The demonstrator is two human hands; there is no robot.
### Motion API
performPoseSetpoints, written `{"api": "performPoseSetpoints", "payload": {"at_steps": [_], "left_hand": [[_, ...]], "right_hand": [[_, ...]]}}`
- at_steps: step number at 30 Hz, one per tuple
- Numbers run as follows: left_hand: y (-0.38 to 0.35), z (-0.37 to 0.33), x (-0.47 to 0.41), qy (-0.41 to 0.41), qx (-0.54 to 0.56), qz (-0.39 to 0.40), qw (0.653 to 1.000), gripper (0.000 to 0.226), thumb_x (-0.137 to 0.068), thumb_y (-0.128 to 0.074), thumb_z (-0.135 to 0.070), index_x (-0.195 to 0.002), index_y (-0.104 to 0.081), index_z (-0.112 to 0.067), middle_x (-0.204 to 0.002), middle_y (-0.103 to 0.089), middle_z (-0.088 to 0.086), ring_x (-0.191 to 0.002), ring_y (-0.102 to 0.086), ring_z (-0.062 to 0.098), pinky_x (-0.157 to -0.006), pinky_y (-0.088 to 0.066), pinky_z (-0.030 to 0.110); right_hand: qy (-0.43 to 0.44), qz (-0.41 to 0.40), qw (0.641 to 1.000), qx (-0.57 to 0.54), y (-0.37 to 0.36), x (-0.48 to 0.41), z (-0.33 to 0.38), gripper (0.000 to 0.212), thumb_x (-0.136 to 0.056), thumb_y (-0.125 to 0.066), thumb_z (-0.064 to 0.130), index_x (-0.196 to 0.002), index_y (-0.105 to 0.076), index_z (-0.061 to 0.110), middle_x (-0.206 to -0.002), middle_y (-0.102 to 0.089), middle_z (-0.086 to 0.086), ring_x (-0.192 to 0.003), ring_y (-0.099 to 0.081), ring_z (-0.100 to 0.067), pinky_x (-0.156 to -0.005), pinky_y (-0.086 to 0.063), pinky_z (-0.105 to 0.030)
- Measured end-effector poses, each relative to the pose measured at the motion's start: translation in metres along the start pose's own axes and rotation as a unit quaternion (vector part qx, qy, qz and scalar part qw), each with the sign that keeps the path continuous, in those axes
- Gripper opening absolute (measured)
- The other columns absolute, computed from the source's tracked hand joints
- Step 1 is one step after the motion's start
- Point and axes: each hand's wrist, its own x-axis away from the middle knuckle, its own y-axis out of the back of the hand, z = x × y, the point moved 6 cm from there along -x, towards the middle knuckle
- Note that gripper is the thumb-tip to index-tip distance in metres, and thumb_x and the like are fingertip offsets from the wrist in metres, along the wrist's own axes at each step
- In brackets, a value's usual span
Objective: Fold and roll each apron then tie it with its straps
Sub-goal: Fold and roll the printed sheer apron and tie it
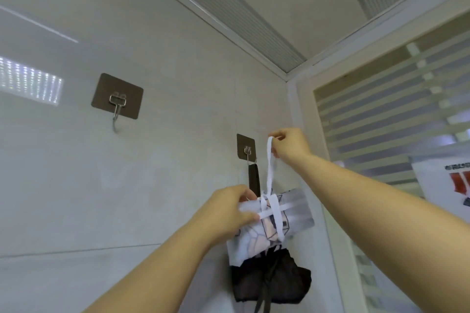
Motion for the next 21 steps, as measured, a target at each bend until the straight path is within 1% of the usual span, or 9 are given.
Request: {"api": "performPoseSetpoints", "payload": {"at_steps": [2,6,8,10,14,16,18,19,21], "left_hand": [[-0.005,0.006,-0.007,0.008,0.016,-0.003,1.0,0.025,-0.086,-0.067,-0.022,-0.111,-0.062,-0.025,-0.105,-0.061,-0.004,-0.082,-0.06,0.011,-0.057,-0.047,0.014],[-0.007,0.013,-0.017,0.007,0.021,0.012,1.0,0.019,-0.088,-0.064,-0.02,-0.106,-0.065,-0.024,-0.105,-0.063,-0.001,-0.075,-0.058,0.011,-0.062,-0.047,0.019],[-0.007,0.017,-0.019,0.008,-0.001,0.031,0.999,0.023,-0.088,-0.064,-0.019,-0.11,-0.067,-0.022,-0.109,-0.064,0.0,-0.078,-0.056,0.012,-0.067,-0.046,0.021],[-0.009,0.024,-0.018,0.017,-0.015,0.057,0.998,0.024,-0.088,-0.064,-0.017,-0.111,-0.068,-0.021,-0.104,-0.065,0.001,-0.077,-0.057,0.012,-0.064,-0.047,0.02],[-0.022,0.026,-0.013,0.017,-0.08,0.103,0.991,0.026,-0.09,-0.06,-0.015,-0.115,-0.068,-0.02,-0.106,-0.065,0.003,-0.081,-0.055,0.012,-0.058,-0.042,0.014],[-0.025,0.023,-0.011,0.016,-0.106,0.104,0.989,0.026,-0.092,-0.057,-0.015,-0.116,-0.067,-0.019,-0.112,-0.066,0.002,-0.088,-0.057,0.013,-0.067,-0.043,0.018],[-0.025,0.021,-0.01,0.017,-0.13,0.088,0.987,0.027,-0.092,-0.055,-0.015,-0.116,-0.067,-0.02,-0.114,-0.065,0.001,-0.098,-0.059,0.015,-0.078,-0.046,0.023],[-0.028,0.019,-0.008,0.019,-0.137,0.077,0.987,0.027,-0.092,-0.055,-0.015,-0.116,-0.066,-0.02,-0.115,-0.065,0.002,-0.1,-0.059,0.016,-0.081,-0.045,0.024],[-0.033,0.017,-0.002,0.017,-0.149,0.043,0.988,0.029,-0.092,-0.055,-0.017,-0.12,-0.063,-0.021,-0.118,-0.062,0.003,-0.105,-0.057,0.018,-0.085,-0.044,0.025]], "right_hand": [[0.011,0.015,1.0,0.013,-0.016,-0.005,-0.003,0.026,-0.091,-0.05,0.003,-0.112,-0.064,0.005,-0.094,-0.065,-0.012,-0.096,-0.063,-0.031,-0.092,-0.052,-0.043],[0.06,0.064,0.994,0.058,-0.044,-0.009,0.0,0.011,-0.087,-0.056,0.005,-0.095,-0.059,0.012,-0.078,-0.057,0.0,-0.078,-0.059,-0.021,-0.069,-0.052,-0.031],[0.077,0.094,0.987,0.103,-0.054,-0.009,-0.001,0.009,-0.086,-0.057,0.006,-0.089,-0.058,0.015,-0.086,-0.058,-0.001,-0.082,-0.057,-0.019,-0.073,-0.048,-0.028],[0.065,0.116,0.984,0.122,-0.061,-0.006,-0.01,0.01,-0.084,-0.057,0.004,-0.085,-0.062,0.013,-0.084,-0.058,-0.003,-0.082,-0.056,-0.02,-0.08,-0.052,-0.033],[-0.022,0.161,0.986,0.038,-0.062,0.017,-0.044,0.011,-0.083,-0.058,0.002,-0.074,-0.06,0.006,-0.068,-0.053,-0.006,-0.065,-0.052,-0.02,-0.074,-0.054,-0.036],[-0.021,0.173,0.984,0.02,-0.061,0.039,-0.059,0.008,-0.087,-0.061,0.009,-0.094,-0.063,0.01,-0.079,-0.058,-0.004,-0.074,-0.057,-0.019,-0.08,-0.052,-0.035],[0.01,0.153,0.987,0.047,-0.054,0.066,-0.074,0.032,-0.091,-0.061,0.021,-0.121,-0.058,0.012,-0.096,-0.062,-0.003,-0.088,-0.059,-0.017,-0.082,-0.049,-0.029],[0.023,0.146,0.987,0.066,-0.048,0.083,-0.082,0.032,-0.092,-0.058,0.024,-0.123,-0.057,0.015,-0.1,-0.063,-0.001,-0.09,-0.059,-0.016,-0.081,-0.046,-0.026],[0.072,0.149,0.979,0.119,-0.04,0.116,-0.096,0.021,-0.097,-0.048,0.027,-0.109,-0.062,0.019,-0.094,-0.065,0.003,-0.085,-0.059,-0.016,-0.074,-0.043,-0.026]]}}
